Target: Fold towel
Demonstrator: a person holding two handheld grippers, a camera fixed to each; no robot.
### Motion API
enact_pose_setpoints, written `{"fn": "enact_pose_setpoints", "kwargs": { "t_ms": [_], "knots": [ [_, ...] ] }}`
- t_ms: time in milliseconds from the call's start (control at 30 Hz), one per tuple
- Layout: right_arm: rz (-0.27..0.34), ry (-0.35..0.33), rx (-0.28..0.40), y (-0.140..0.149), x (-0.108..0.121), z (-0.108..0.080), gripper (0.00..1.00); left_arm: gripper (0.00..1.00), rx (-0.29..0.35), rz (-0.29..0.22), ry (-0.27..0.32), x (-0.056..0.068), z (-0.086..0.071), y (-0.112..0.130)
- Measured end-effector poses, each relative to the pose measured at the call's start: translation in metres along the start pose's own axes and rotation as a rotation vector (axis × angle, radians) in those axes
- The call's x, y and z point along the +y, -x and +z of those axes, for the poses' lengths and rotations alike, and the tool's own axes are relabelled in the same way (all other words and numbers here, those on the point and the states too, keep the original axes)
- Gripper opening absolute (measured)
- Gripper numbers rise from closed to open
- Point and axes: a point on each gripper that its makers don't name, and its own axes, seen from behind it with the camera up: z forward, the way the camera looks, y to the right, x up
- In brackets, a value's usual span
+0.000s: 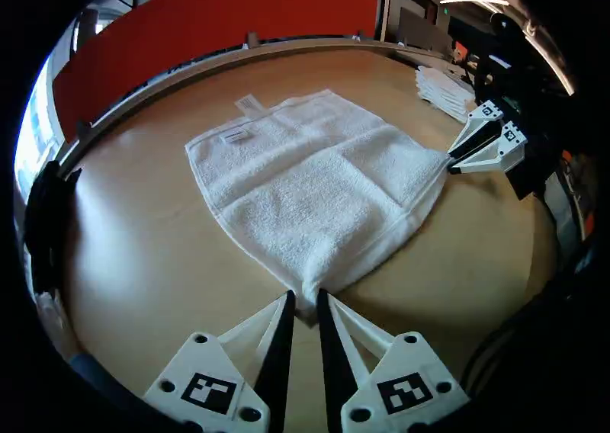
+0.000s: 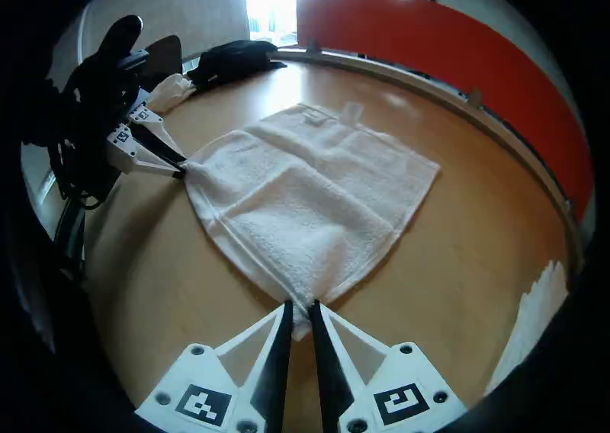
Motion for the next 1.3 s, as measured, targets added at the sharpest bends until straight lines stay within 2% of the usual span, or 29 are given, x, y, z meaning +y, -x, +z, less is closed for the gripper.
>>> {"fn": "enact_pose_setpoints", "kwargs": {
  "t_ms": [300, 600, 967, 1300],
  "knots": [
    [0.008, 0.007, 0.028, -0.019, 0.003, -0.020, 0.18, 0.21, 0.016, -0.040, -0.010, 0.001, -0.021, -0.016],
    [-0.016, 0.019, 0.071, -0.043, 0.001, -0.048, 0.18, 0.21, 0.030, -0.068, -0.005, 0.008, -0.049, -0.035],
    [0.029, 0.014, 0.132, -0.072, -0.006, -0.087, 0.18, 0.21, 0.067, -0.103, 0.008, 0.013, -0.085, -0.062],
    [0.019, -0.007, 0.130, -0.078, -0.014, -0.107, 0.18, 0.21, 0.086, -0.121, 0.019, 0.017, -0.110, -0.075]
  ]
}}
